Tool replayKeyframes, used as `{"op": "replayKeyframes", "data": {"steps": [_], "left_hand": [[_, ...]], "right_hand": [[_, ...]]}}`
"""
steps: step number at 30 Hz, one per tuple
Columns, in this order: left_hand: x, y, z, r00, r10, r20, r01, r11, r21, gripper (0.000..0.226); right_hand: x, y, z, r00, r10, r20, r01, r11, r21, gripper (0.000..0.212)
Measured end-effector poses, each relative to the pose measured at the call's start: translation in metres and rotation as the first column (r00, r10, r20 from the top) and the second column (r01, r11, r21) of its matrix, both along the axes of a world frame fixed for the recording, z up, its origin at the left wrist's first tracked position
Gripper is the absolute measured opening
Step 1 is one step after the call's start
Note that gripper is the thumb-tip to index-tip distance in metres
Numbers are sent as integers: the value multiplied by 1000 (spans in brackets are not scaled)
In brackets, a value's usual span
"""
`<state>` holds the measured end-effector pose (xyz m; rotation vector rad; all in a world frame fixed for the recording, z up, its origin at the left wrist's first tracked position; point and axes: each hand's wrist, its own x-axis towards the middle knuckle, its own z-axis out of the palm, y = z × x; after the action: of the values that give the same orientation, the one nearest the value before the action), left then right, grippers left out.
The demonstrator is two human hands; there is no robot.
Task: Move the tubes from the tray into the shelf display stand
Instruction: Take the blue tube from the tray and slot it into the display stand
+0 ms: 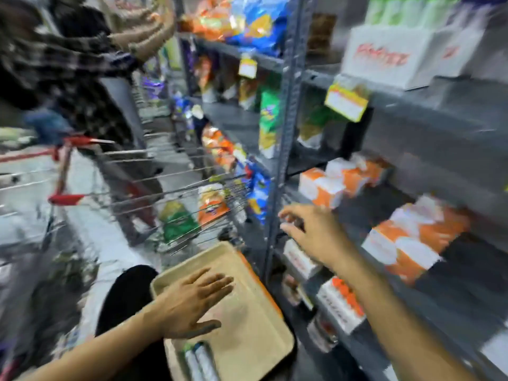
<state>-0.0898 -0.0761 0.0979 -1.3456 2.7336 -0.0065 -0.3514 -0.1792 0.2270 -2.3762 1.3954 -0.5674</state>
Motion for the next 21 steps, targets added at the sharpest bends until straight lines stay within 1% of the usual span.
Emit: {"op": "replayKeyframes", "data": {"steps": [2,5,7,10,14,18,21], "left_hand": [[36,24,-25,995,103,0,-103,991,90,64],[79,61,-60,977,214,15,-213,962,171,61],[96,82,-79,964,265,5,-260,944,205,61],[109,103,-99,952,306,11,-299,923,240,64],[113,111,-122,934,354,36,-350,897,269,66],[116,115,-139,904,426,41,-419,864,278,63],[118,115,-144,893,449,22,-438,858,267,62]], "right_hand": [[44,-3,-57,996,52,-68,-42,990,133,22],[98,12,-132,975,166,-147,-113,942,317,24],[122,27,-171,950,242,-197,-143,899,414,25],[149,46,-220,923,313,-222,-161,842,514,25],[172,62,-269,883,376,-281,-159,802,576,30],[182,75,-309,823,424,-377,-148,802,579,33],[183,79,-332,780,452,-433,-143,803,579,41]]}}
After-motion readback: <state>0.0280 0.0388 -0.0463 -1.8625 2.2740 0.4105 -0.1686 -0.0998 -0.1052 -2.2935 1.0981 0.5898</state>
